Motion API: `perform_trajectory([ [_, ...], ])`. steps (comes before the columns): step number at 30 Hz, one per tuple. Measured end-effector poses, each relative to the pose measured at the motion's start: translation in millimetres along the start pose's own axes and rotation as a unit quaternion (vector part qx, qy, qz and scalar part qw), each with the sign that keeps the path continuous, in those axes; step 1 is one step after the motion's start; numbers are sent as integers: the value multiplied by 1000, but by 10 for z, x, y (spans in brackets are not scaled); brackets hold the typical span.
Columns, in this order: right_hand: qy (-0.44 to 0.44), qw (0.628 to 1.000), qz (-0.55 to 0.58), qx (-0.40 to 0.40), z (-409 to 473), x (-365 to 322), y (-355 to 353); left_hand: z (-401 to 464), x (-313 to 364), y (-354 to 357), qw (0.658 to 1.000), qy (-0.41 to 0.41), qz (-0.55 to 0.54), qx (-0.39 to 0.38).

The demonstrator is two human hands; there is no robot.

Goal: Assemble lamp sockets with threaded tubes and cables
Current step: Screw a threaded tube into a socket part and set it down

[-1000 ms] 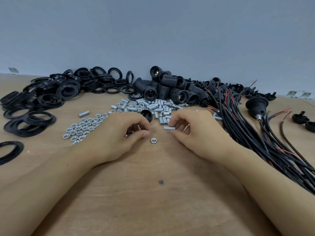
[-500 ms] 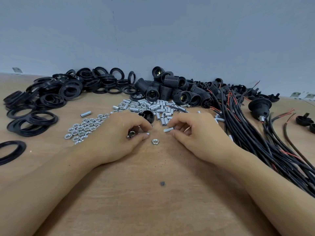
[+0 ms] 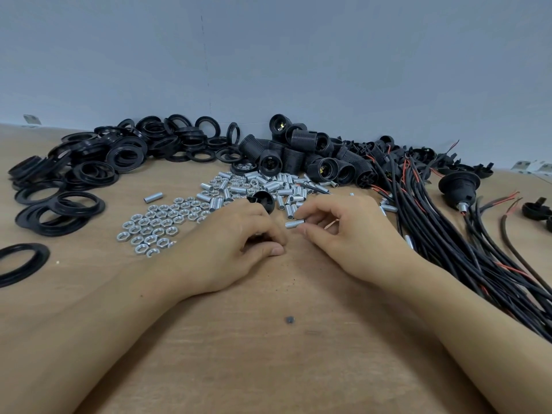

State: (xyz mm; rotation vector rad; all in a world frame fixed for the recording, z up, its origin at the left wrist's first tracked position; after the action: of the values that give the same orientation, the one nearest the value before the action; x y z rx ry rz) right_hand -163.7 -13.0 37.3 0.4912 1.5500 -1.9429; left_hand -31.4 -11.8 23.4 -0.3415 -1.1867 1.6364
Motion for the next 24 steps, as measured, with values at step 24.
perform_trajectory([
  [24,-119,988,85,45,-134,-273,-161,-106,-271,-107,850,-166,-435,246],
])
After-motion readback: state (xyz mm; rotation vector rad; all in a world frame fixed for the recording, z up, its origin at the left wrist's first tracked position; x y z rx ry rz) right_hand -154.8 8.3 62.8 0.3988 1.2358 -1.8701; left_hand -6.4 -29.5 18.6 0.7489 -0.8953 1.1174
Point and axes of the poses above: each hand's wrist, its own z-axis towards the middle knuckle, its own y-axis out of the palm, x = y × z, the point moved 9 cm from there along z, towards the middle knuckle, and after that the axes turned 13 degrees about y, right-handed, at the moved point
